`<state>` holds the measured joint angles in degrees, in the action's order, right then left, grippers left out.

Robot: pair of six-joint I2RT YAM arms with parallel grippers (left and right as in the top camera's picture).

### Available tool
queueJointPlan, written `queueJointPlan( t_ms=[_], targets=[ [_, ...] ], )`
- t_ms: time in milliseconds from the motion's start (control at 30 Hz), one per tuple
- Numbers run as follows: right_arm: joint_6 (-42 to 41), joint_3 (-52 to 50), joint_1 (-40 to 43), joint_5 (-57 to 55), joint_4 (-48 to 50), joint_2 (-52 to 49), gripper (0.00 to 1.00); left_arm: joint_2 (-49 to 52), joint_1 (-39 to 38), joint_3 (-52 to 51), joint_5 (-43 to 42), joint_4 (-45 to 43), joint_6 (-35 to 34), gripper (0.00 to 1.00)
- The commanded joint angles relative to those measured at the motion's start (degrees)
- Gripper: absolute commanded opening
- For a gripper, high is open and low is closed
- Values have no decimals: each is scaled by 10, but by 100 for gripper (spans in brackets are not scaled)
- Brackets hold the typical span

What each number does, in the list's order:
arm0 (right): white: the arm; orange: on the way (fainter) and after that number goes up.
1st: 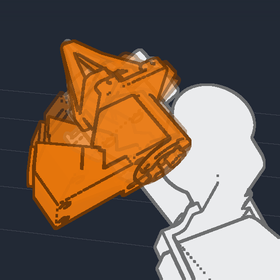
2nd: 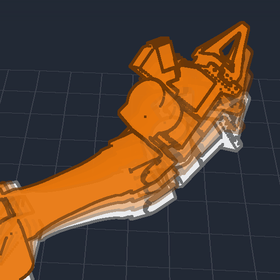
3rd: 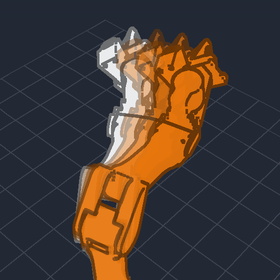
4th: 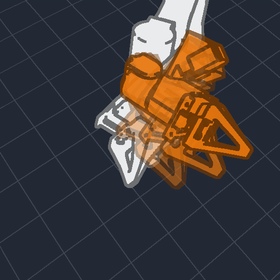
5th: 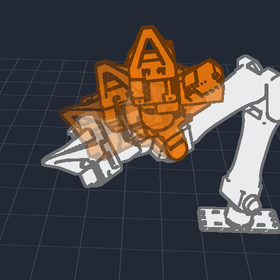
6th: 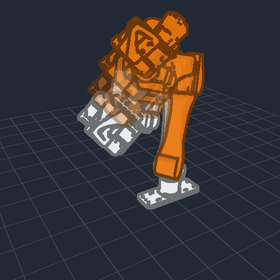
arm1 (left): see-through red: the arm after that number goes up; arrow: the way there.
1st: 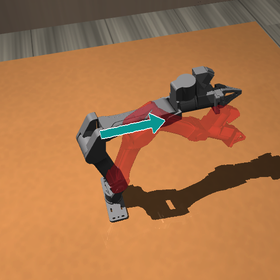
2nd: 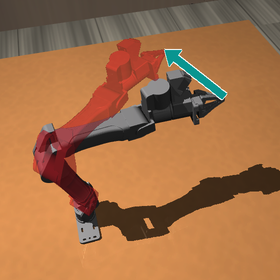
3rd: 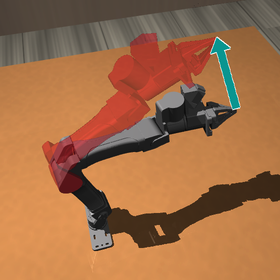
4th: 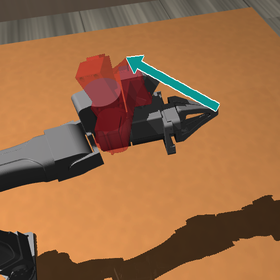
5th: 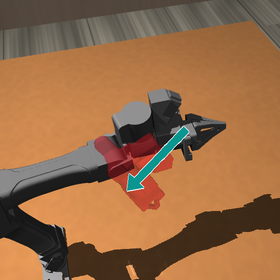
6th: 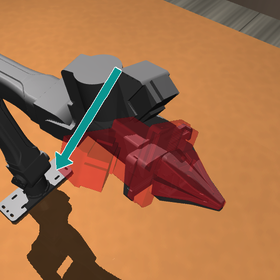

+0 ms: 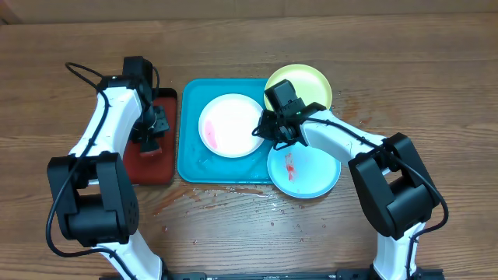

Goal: Clean dirty plates on tray and stack at the side
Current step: 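Scrub the white plate again with the sponge, right gripper holding the rim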

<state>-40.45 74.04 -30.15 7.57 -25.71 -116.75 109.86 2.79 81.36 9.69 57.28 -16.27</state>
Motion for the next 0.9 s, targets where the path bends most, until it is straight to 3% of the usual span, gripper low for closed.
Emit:
queueJointPlan(
  t_ms=[0, 500, 733, 867],
  targets=[
    [4, -5, -3, -4, -12, -17, 4, -5, 11, -8, 15, -13, 11, 32],
    [4, -5, -3, -4, -14, -17, 4, -5, 20, -100, 19, -148, 30, 31],
    [4, -5, -3, -4, -14, -17, 4, -5, 22, -100, 23, -169, 30, 4],
    [4, -5, -3, -4, -14, -17, 4, -6, 21, -83, 23, -143, 35, 4]
  ],
)
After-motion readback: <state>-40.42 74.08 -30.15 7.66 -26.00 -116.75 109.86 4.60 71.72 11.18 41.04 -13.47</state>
